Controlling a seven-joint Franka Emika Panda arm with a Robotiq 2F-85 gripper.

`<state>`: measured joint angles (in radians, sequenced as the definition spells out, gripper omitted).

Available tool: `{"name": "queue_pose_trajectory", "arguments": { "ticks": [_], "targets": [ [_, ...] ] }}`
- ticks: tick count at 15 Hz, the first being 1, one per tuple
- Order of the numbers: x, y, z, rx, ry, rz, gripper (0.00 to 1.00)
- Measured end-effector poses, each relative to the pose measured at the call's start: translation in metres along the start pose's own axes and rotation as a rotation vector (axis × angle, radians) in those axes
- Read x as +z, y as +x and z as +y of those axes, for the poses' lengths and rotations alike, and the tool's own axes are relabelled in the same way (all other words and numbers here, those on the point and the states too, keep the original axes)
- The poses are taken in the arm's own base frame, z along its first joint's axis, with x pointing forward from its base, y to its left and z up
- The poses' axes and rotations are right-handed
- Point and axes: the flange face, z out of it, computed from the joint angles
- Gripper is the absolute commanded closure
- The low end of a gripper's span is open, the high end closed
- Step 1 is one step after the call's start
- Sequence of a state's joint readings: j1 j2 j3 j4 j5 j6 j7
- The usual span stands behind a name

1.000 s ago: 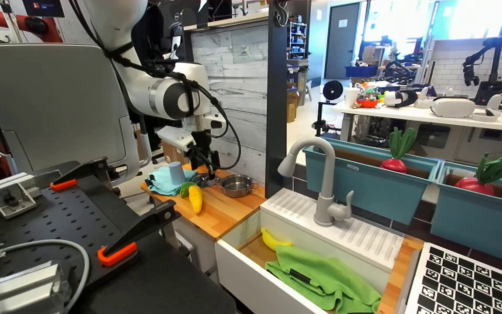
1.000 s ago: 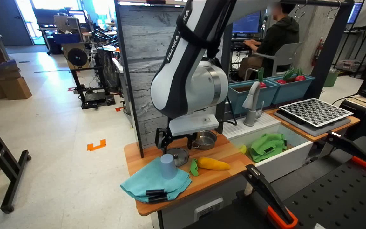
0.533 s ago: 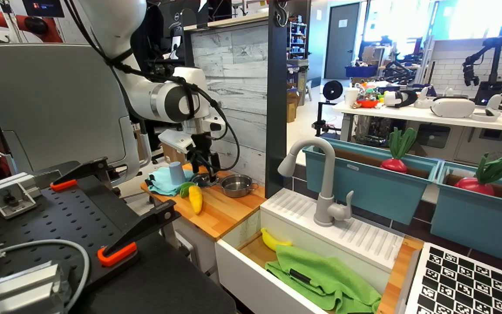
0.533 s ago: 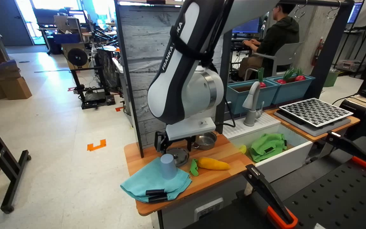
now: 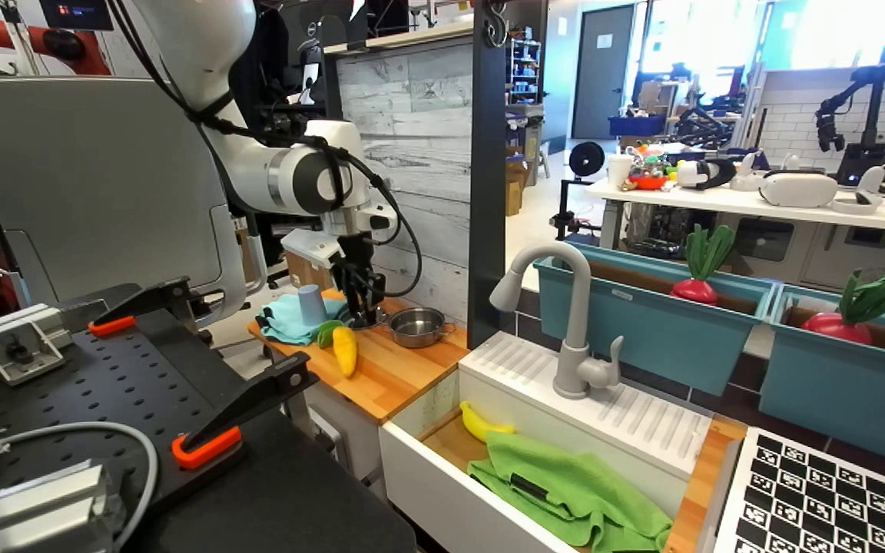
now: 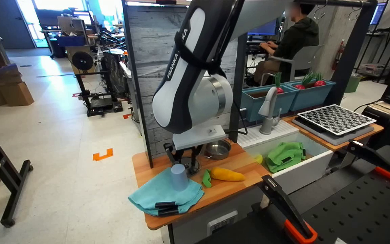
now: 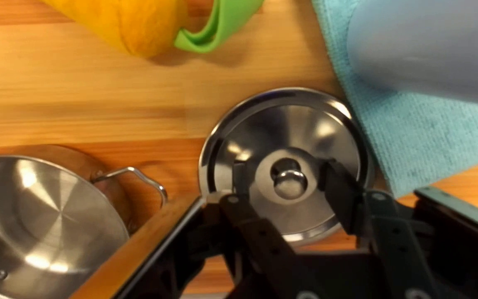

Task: Put the lid over the silver pot

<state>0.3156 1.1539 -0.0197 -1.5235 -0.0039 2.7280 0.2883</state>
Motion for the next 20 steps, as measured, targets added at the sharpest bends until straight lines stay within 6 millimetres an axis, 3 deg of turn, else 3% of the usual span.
{"name": "queue_pose_trajectory", "arguments": {
  "ticks": [3, 4, 11, 20],
  "targets": [
    [-0.003, 0.005, -0.001, 0.002, 0.001, 0.010, 1.00],
    [-0.003, 0.005, -0.001, 0.004, 0.000, 0.011, 0.95],
    [-0.010, 0.014, 0.000, 0.017, 0.005, 0.031, 0.95],
    [-0.043, 0.020, 0.001, -0.002, 0.008, 0.053, 0.95]
  ]
}}
